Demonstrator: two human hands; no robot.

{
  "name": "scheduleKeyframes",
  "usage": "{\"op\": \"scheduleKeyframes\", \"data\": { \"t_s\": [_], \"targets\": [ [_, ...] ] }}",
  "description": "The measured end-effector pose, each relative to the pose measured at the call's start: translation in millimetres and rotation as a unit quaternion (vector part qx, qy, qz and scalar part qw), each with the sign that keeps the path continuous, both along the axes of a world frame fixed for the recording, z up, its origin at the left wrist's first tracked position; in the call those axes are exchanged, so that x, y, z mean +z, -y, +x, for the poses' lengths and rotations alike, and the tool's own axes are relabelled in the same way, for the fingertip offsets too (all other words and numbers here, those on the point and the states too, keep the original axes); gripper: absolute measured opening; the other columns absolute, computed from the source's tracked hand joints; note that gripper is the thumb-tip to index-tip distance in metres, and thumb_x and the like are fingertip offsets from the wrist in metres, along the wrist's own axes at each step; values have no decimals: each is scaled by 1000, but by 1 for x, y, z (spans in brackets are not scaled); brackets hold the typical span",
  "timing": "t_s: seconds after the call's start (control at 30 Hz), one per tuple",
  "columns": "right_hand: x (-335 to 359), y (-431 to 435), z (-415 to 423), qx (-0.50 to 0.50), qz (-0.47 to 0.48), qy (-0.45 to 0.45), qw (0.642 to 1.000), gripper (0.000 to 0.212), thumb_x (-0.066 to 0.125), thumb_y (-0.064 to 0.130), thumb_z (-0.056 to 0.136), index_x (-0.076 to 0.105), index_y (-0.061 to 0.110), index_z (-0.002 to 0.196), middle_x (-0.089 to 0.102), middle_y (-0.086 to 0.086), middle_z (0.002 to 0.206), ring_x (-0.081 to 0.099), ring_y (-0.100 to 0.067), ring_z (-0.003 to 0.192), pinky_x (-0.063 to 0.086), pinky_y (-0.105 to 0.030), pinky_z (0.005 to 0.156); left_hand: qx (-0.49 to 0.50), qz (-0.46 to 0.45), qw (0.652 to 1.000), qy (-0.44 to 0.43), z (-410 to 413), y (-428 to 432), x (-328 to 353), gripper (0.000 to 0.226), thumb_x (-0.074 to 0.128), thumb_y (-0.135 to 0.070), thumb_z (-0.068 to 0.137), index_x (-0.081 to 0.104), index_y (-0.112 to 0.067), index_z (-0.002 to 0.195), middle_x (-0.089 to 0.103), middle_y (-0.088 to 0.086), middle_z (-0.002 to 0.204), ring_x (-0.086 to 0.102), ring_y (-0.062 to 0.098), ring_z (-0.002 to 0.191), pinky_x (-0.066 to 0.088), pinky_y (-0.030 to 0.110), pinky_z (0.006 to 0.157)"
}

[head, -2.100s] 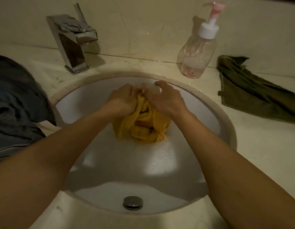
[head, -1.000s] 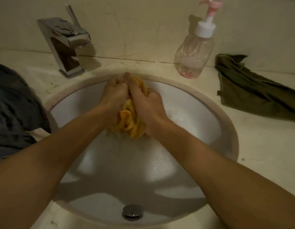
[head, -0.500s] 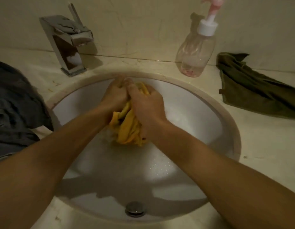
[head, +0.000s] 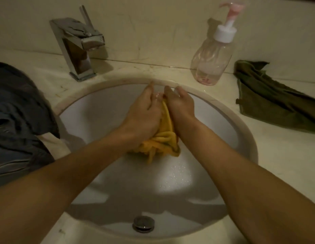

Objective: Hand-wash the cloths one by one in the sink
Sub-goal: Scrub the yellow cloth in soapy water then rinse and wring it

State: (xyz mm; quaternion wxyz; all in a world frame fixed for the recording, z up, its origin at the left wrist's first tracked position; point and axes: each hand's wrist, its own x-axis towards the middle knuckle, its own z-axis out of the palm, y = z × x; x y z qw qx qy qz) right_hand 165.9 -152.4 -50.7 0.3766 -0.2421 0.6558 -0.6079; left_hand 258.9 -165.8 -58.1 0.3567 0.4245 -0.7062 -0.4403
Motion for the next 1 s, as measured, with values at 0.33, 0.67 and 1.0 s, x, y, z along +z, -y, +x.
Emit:
{"op": "scheduleKeyframes", "data": {
  "t_s": [0.33,0.67,1.0],
  "targets": [
    [3,-1,5,29,12,-11,999,57,63,42,96,53,22,149,57,-1,148,55,-23,133,41,-41,117,80,67,994,-13,2,6,7,44,35,-37,109,39,-31,152,42,-8,154,41,12,139,29,26,115],
    [-5,0,13,95,23,-92,991,50,68,52,92,68,21,130,70,0,123,66,-20,112,54,-41,103,35,72,995,66,11,45,-1,30,39,-36,107,57,-24,127,64,-5,119,62,14,109,49,28,93],
    [-8,4,-46,293,295,-527,741,27,63,33,90,64,21,113,44,-9,137,46,-37,129,47,-45,92,-56,-214,834,506,34,57,-11,57,62,-25,94,40,-22,147,38,11,148,40,35,134,40,50,107]
  ]
}}
